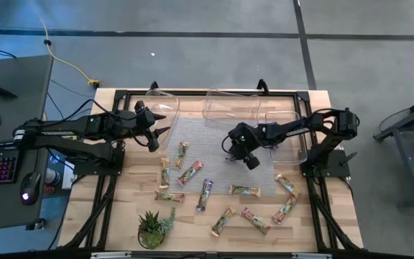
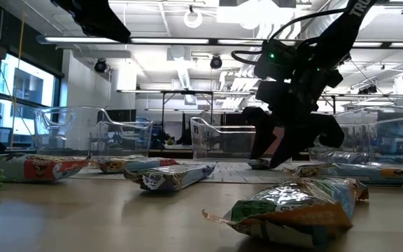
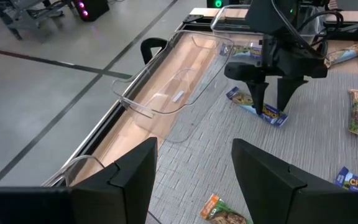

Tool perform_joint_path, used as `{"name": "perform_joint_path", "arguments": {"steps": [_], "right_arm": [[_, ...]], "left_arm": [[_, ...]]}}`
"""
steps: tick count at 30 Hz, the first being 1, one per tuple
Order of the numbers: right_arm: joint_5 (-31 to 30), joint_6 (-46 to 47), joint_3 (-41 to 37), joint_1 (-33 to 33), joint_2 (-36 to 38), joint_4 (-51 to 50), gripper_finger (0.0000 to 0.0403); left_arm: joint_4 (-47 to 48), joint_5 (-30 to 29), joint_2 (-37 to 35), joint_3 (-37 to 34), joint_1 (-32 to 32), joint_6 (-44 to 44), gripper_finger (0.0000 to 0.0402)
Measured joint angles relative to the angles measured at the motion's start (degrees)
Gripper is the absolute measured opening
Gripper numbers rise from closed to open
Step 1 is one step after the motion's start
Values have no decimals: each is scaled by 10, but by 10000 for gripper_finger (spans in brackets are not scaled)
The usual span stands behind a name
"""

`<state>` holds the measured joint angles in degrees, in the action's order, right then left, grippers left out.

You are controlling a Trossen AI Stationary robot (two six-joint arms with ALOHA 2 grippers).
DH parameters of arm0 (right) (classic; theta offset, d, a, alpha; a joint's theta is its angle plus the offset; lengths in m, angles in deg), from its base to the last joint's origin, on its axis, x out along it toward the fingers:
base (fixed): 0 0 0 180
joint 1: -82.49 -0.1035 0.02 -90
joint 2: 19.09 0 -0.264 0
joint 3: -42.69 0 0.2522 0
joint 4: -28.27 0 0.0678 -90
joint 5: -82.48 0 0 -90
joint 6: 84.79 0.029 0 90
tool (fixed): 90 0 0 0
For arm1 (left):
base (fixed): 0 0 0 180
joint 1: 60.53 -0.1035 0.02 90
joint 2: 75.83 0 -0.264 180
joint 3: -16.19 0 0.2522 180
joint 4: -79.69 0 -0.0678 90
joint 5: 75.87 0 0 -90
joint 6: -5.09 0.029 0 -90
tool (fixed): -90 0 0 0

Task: Pick and place Granola Bars by type
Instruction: Put the blue granola bar into the right transparent bin

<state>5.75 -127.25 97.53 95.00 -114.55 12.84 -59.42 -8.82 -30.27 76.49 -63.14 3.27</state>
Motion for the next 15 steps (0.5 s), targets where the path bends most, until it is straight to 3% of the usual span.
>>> {"name": "perform_joint_path", "arguments": {"steps": [6,15], "right_arm": [[-18,-4,0,-4,0,-6,137],[-69,95,25,-41,1,1,71]], "left_arm": [[0,0,0,0,0,0,202],[0,0,0,0,0,0,202]]}}
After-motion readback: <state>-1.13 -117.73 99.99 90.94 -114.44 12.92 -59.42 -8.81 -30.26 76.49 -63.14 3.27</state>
